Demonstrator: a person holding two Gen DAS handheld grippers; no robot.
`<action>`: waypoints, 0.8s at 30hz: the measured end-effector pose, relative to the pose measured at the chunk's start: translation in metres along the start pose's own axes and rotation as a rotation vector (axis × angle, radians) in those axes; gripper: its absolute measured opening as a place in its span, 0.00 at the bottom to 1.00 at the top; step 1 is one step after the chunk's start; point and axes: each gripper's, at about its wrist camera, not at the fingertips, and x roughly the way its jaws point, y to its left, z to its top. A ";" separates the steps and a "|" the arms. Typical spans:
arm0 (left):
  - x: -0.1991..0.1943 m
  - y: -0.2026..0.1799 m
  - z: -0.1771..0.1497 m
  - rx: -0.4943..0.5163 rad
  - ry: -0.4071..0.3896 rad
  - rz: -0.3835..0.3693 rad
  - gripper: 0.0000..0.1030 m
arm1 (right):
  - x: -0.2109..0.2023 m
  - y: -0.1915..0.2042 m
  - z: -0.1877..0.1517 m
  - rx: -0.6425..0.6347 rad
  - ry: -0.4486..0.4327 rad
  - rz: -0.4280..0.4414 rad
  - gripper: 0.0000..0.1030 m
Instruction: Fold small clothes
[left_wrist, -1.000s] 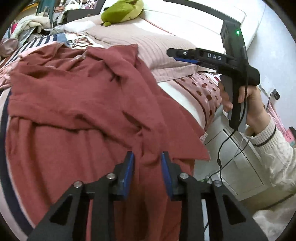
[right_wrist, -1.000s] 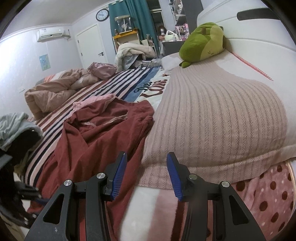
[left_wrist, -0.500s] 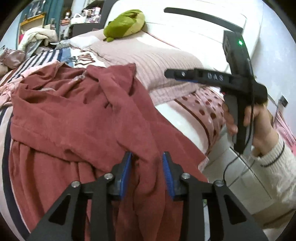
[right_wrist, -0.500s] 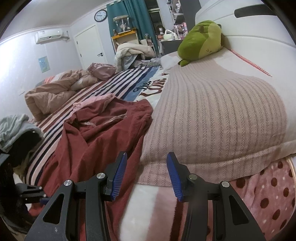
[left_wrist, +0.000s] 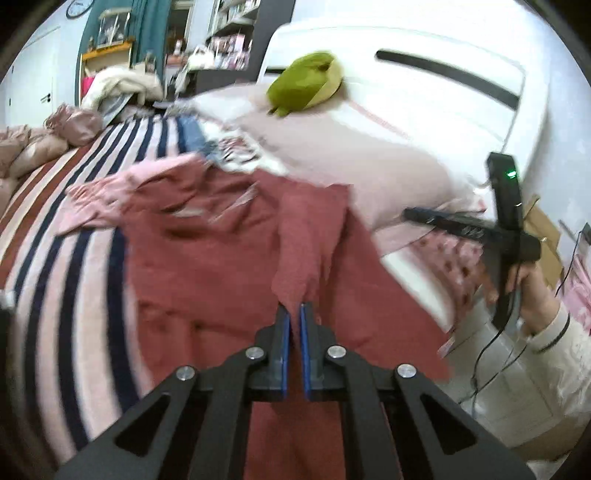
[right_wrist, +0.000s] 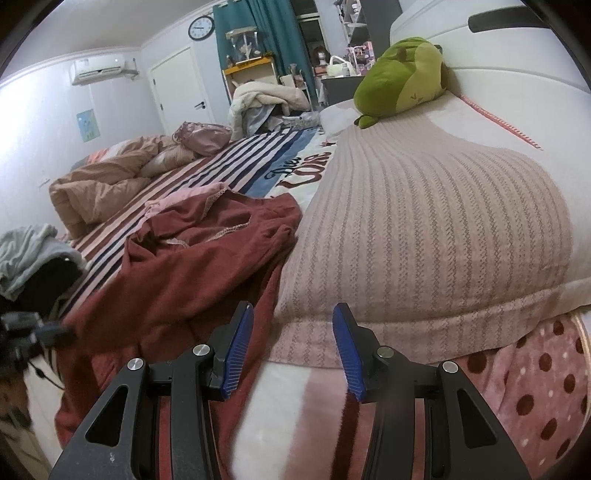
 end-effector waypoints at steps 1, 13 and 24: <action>0.002 0.010 -0.002 -0.005 0.026 0.010 0.03 | 0.001 0.001 0.000 -0.006 0.003 -0.003 0.39; -0.033 0.078 -0.058 -0.211 0.083 -0.031 0.63 | 0.001 0.015 -0.032 -0.045 0.178 0.165 0.50; 0.020 -0.023 -0.096 -0.141 0.167 -0.115 0.23 | -0.012 0.012 -0.070 0.060 0.205 0.179 0.53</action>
